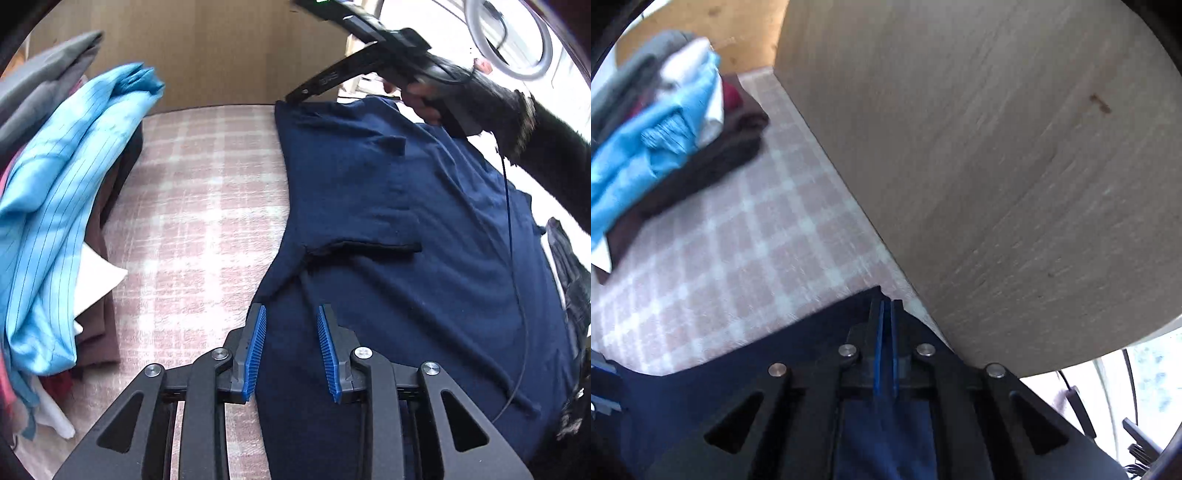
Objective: Fold clothes
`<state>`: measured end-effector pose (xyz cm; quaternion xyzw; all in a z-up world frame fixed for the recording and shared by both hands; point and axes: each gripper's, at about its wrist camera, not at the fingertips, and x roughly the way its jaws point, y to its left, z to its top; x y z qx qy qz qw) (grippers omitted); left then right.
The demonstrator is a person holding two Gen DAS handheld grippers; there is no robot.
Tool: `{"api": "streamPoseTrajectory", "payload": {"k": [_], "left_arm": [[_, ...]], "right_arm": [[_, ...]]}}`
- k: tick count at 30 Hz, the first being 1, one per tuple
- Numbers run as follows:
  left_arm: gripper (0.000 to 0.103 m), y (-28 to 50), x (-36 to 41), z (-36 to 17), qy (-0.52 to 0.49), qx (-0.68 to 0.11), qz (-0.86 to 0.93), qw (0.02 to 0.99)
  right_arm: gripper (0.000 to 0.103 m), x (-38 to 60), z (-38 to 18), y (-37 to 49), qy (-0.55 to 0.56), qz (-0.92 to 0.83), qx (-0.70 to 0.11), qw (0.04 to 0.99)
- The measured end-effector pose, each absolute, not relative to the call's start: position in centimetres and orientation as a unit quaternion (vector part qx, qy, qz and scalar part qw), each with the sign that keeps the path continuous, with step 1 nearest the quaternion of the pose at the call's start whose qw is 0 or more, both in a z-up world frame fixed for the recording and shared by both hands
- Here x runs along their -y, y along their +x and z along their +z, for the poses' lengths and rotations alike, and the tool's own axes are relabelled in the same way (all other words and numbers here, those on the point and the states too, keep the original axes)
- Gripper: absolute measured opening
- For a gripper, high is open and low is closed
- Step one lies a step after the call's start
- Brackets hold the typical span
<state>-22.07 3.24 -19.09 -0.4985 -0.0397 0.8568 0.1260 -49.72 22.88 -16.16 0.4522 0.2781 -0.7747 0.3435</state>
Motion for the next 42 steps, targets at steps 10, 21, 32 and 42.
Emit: {"api": "streamPoseTrajectory", "payload": {"k": [10, 21, 32, 42], "left_arm": [[0.038, -25.5, -7.4, -18.9, -0.449, -0.08, 0.88, 0.133], [0.014, -26.5, -5.6, -19.9, -0.448, -0.006, 0.886, 0.121], [0.021, -25.5, -2.3, -19.3, -0.467, 0.05, 0.879, 0.077], [0.03, -14.9, -0.9, -18.5, -0.506, 0.094, 0.852, 0.096]], "right_arm": [[0.051, -27.1, -14.1, -48.4, 0.495, -0.768, -0.214, 0.347], [0.026, -25.7, -18.4, -50.8, 0.522, -0.738, -0.2, 0.378], [0.004, -23.7, -17.8, -49.7, 0.466, -0.771, -0.254, 0.351], [0.04, -40.5, -7.4, -41.3, 0.454, -0.833, -0.049, 0.313]]}}
